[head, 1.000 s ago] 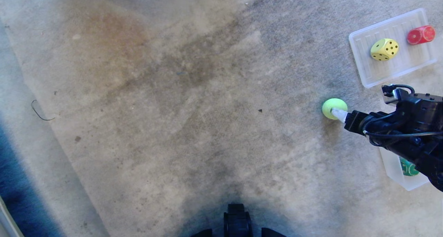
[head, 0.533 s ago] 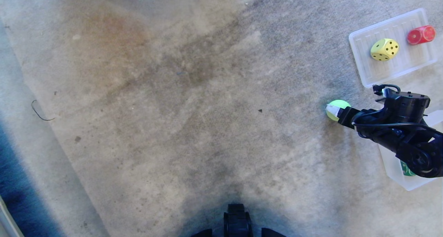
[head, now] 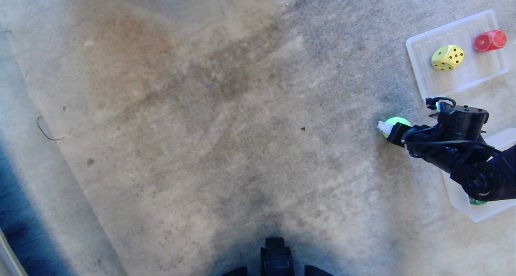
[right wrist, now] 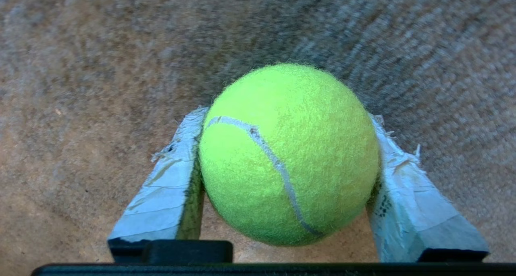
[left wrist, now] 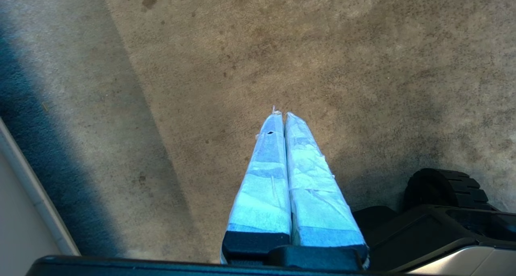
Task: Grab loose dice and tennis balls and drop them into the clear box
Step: Pick up the ball on the floor, then put the ball in the box
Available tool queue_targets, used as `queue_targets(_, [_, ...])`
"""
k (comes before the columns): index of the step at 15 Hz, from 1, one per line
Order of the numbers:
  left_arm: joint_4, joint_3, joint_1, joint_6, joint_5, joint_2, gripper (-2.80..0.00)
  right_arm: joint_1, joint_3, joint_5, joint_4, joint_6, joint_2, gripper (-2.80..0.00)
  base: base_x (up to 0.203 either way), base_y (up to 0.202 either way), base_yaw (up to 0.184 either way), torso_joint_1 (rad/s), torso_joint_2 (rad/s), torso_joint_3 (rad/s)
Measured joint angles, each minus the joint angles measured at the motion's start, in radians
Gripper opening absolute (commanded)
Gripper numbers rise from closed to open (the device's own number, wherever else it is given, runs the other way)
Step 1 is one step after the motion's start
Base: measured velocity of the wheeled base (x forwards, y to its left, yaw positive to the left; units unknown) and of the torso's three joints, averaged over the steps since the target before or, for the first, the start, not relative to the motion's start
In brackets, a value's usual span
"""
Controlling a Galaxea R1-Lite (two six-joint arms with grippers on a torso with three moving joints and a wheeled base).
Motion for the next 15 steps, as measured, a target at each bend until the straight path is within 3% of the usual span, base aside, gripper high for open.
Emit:
queue_targets(5, [0.0, 0.0, 0.0, 0.0, 0.0, 0.0, -2.8, -0.001, 0.015, -0.001, 0.004, -0.052, -0.027, -2.8, 0.0, 0.0, 0.0, 0.0, 0.0, 0.0])
queue_targets(9, [0.0, 0.0, 0.0, 0.0, 0.0, 0.0, -2.8, -0.007, 0.105, -0.002, 0.061, -0.071, -0.12, -2.8, 0.0, 0.0, 0.0, 0.0, 0.0, 0.0])
queue_targets(15, [0.0, 0.0, 0.0, 0.0, 0.0, 0.0, -2.8, -0.005, 0.373, -0.006, 0.336, -0.114, -0.562, -2.8, 0.0, 0.0, 0.0, 0.0, 0.0, 0.0])
